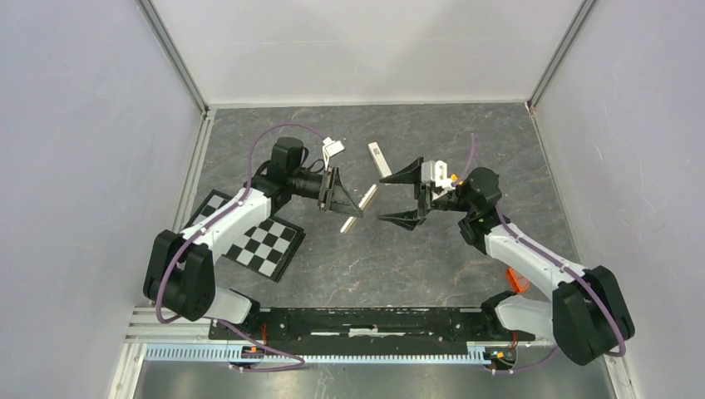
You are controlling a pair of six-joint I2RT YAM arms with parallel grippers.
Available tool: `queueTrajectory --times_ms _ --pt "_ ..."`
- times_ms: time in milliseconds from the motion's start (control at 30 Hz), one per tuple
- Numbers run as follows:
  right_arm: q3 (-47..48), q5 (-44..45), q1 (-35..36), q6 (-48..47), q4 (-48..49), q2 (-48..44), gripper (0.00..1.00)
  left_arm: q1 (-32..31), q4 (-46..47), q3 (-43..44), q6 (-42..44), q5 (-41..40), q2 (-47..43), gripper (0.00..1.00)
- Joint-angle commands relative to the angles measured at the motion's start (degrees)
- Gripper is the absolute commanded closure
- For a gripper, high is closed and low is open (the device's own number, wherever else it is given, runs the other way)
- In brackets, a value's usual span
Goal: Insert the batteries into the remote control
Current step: Pick up the remote control from the center of the board.
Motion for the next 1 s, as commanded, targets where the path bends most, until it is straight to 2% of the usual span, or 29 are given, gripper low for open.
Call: queueTrajectory --times_ms 0,133,200,267,300,333,400,533,600,667,767,833,967 --pt "5.91 -8.69 0.46 -13.77 -2.71 3.97 0.12 -0.81 -0.19 0.14 2.27 7.78 -1.43 0.69" --pt "10.87 -14.03 0.95 -16.55 -5.0 7.66 0.13 -1.56 -13.25 3.08 14.22 8.23 -1.45 0.69" --pt "13.62 -16.02 1.43 -21.51 -11.22 8.64 0.13 -2.15 -20.76 4.87 20.98 8.14 -1.08 0.69" --pt "18.38 -15.91 1.83 -36.25 -29.57 9.41 0.13 -2.78 -27.27 6.3 27.67 8.16 -0.87 0.69" --pt "21.16 -15.25 2.41 -46.9 -41.87 10.11 0.13 -3.0 -29.65 6.85 30.14 8.09 -0.89 0.69" --pt "24.8 -14.3 2.98 -55.06 -54.28 11.33 0.13 -3.2 -30.7 7.14 30.68 8.07 -0.93 0.69" --pt "30.88 -12.46 4.81 -69.66 -71.1 14.55 0.15 -3.43 -31.02 7.14 32.53 7.88 -1.16 0.69" --pt "40.91 -11.09 6.95 -88.36 -95.15 21.62 0.22 -3.59 -31.07 7.32 32.5 6.24 -1.34 0.7" --pt "44.25 -11.74 7.08 -96.26 -103.93 24.24 0.23 -3.55 -31.3 7.76 32.23 4.2 -1.32 0.71" --pt "45.61 -11.83 7.09 -100.41 -108.71 25.76 0.25 -3.55 -31.39 8.23 31.77 2.17 -1.45 0.73" --pt "45.43 -12.04 7.09 -101.59 -110.03 25.85 0.25 -3.46 -31.43 8.56 31.45 0.12 -1.89 0.74" --pt "44.94 -11.6 7.1 -100.76 -109.04 25.21 0.25 -3.46 -31.4 8.76 31.4 -0.08 -1.9 0.74" --pt "42.55 -11.37 7.39 -93.06 -100.85 22.89 0.32 -3.46 -31.46 9.63 30.17 -0.33 -1.07 0.75"
